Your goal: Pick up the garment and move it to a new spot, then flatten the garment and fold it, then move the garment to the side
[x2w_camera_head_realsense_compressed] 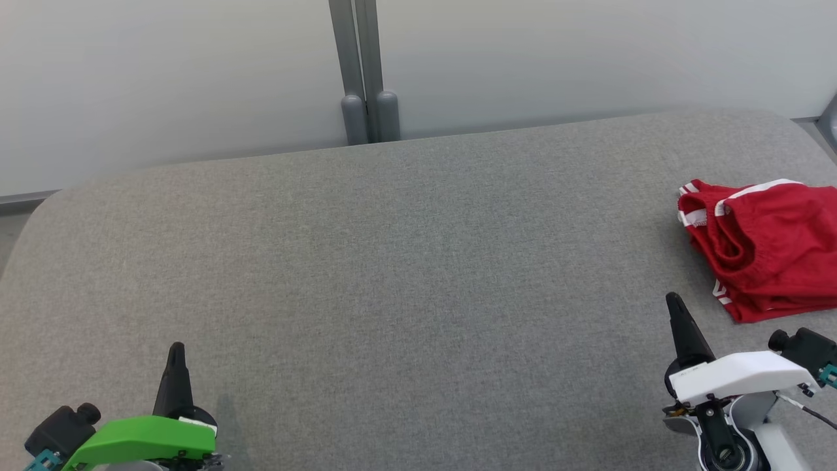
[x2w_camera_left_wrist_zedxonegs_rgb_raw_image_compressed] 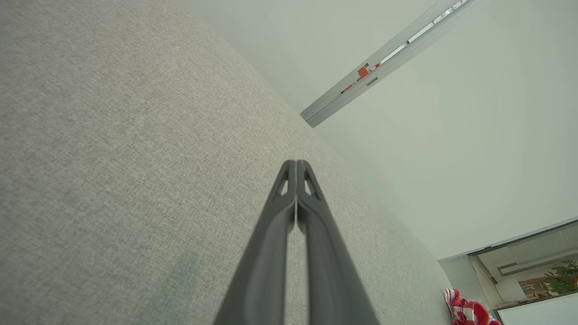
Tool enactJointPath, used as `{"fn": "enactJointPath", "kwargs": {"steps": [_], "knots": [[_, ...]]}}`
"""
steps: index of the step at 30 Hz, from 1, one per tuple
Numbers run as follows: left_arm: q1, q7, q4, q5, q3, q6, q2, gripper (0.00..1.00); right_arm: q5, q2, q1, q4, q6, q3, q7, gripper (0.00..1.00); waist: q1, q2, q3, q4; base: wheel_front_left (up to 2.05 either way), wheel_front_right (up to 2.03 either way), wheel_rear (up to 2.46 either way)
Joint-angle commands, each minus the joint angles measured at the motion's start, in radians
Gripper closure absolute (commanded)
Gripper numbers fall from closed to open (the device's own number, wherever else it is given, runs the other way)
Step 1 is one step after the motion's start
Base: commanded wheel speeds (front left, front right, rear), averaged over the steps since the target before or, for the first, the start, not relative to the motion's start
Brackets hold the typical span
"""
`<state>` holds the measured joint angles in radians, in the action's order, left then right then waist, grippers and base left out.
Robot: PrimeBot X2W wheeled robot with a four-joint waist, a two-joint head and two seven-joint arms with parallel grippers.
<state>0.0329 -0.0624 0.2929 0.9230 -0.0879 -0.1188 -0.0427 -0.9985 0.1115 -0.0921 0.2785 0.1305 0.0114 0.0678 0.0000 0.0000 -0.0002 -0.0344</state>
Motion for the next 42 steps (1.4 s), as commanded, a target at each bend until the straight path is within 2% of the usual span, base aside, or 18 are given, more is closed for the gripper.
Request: {"fn": "enactJointPath", "kwargs": {"steps": [1, 42], "knots": [[0.028, 0.007, -0.015, 0.032, -0.004, -0.005, -0.007, 1.00, -0.032, 0.002, -0.021, -0.016, 0.000, -0.010, -0.009, 1.00, 0.0000, 0.0000, 0.000, 0.001, 0.00, 0.00, 0.00], [0.063, 0.113, -0.037, 0.437, -0.020, -0.011, -0.010, 1.00, -0.390, -0.037, -0.022, -0.029, 0.000, -0.083, -0.117, 1.00, 0.0000, 0.0000, 0.002, 0.019, 0.00, 0.00, 0.00]]}}
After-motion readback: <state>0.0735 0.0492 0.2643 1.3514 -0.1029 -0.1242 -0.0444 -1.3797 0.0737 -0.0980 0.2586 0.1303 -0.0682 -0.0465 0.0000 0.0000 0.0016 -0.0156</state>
